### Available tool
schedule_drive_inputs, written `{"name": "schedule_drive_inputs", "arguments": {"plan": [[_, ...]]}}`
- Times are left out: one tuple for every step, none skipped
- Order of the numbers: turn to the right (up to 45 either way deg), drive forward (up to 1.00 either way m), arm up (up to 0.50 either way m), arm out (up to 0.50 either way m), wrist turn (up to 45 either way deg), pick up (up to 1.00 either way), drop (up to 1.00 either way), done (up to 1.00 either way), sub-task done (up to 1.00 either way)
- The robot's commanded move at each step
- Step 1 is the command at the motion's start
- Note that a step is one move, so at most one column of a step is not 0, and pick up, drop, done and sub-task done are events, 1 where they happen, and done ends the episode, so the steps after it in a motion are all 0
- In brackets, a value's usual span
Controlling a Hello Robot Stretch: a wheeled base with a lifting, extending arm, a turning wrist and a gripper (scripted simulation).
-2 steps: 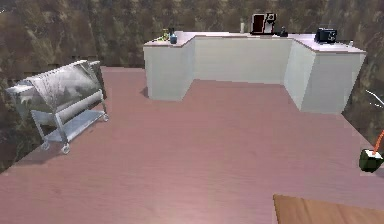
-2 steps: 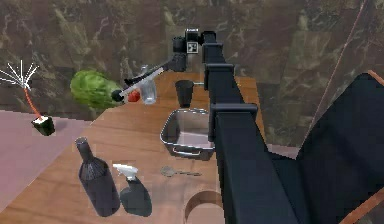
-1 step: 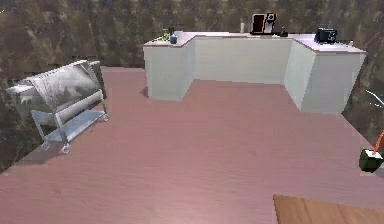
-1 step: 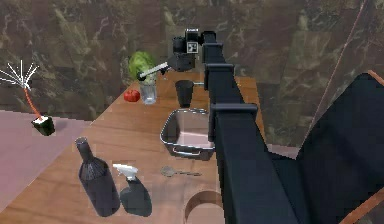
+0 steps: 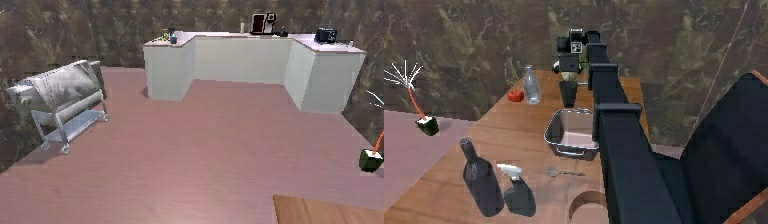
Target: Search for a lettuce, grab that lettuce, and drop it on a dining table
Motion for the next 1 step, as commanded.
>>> {"name": "schedule_drive_inputs", "arguments": {"plan": [[0.0, 0.00, -0.02, 0.00, 0.0, 0.00, 0.00, 0.00, 0.00]]}}
